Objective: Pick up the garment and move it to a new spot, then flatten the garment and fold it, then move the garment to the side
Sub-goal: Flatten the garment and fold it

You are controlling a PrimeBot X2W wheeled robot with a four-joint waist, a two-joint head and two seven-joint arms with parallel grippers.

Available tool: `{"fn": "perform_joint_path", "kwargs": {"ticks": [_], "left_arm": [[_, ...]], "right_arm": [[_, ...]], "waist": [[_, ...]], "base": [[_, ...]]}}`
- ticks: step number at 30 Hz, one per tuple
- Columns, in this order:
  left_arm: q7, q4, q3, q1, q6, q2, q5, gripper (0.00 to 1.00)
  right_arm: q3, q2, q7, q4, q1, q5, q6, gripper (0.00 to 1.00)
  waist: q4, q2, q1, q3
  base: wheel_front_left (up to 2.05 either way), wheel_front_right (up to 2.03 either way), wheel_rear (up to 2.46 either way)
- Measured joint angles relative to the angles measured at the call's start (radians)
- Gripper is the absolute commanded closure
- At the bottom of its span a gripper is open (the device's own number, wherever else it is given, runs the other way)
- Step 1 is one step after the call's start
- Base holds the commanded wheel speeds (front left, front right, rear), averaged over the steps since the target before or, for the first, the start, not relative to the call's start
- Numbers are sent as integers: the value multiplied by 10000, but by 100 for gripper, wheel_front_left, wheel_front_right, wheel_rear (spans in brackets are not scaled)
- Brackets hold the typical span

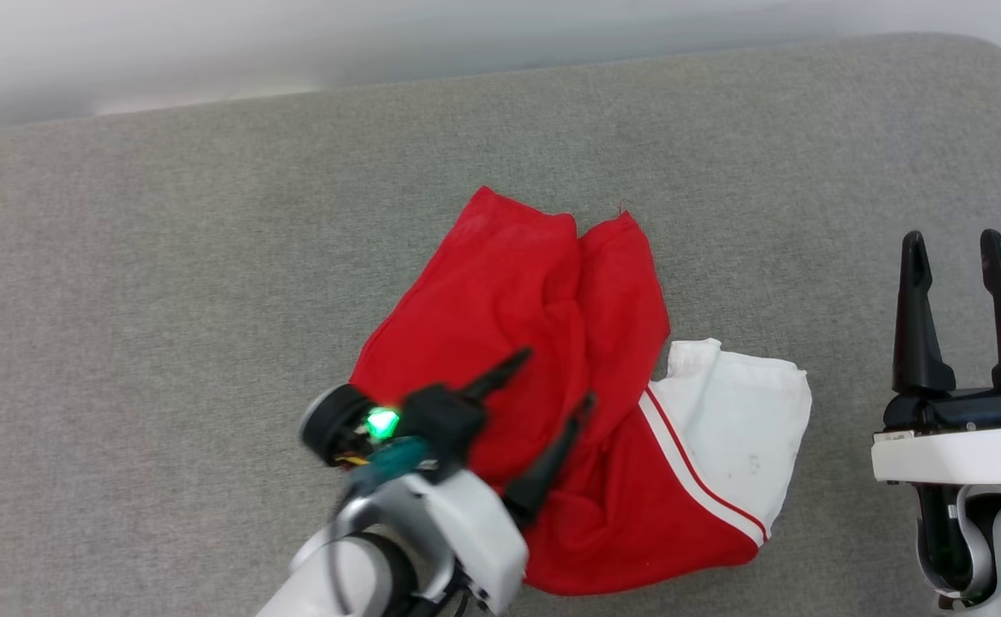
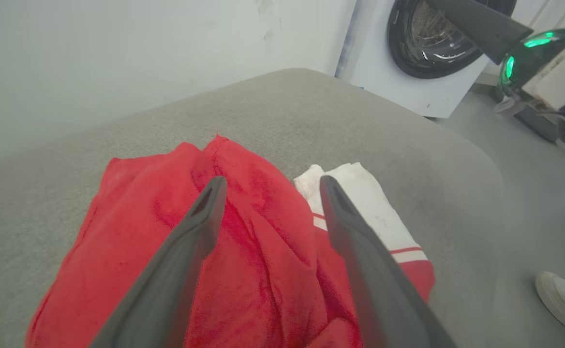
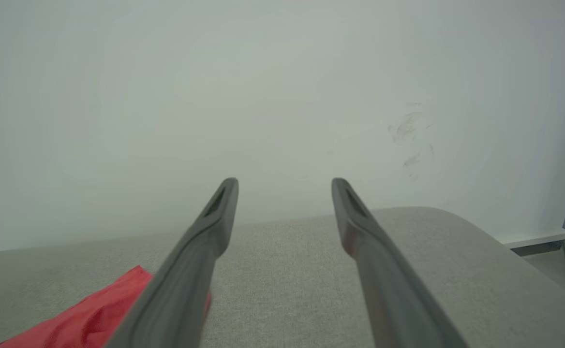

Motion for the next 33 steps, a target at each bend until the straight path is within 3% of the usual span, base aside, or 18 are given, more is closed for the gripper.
{"fn": "perform_joint_path", "kwargs": {"ticks": [1,2,7,11,18,21,22,23,27,33], "left_arm": [[566,-36,-385,-233,4,69,-38,0],[2115,4,-1415,-936,2,67,-360,0],[3728,782,-2761,-1986,2,-199,-752,0],[4065,1881,-3325,-2775,2,-522,-683,0],[3639,4445,-4086,-4162,92,-1103,640,0],[3576,5139,-4347,-4378,86,-1248,675,0],[3580,5294,-4418,-4422,77,-1302,568,47],[3578,5417,-4485,-4485,73,-1321,491,100],[3260,5802,-4763,-4671,48,-1333,232,100],[1785,5820,-4606,-4848,21,-1360,23,100]], "right_arm": [[-23,21,-8,-2,-12,0,0,0],[-86,79,-10,-6,-43,-19,0,0],[-98,198,-21,86,-205,-117,0,0],[-40,282,-23,173,-328,-219,0,0],[-84,378,-38,201,-453,-217,0,0],[-100,385,-38,186,-529,-196,0,0],[-105,391,-40,176,-539,-196,0,0],[-105,395,-40,176,-541,-171,0,0],[-150,399,-40,219,-570,-67,0,0],[-512,407,-40,349,-610,-65,0,0]], "waist": [[-41,0,0,26],[-138,0,1,156],[-366,0,0,414],[-631,0,1,677],[-1176,0,1,1368],[-1267,0,1,1515],[-1281,0,0,1540],[-1284,0,0,1552],[-1239,0,0,1486],[-1181,0,1,1107]], "base": [[0,0,0],[0,0,0],[0,0,0],[0,0,0],[0,0,0],[0,0,0],[0,0,0],[0,0,0],[0,0,0],[0,0,0]]}}
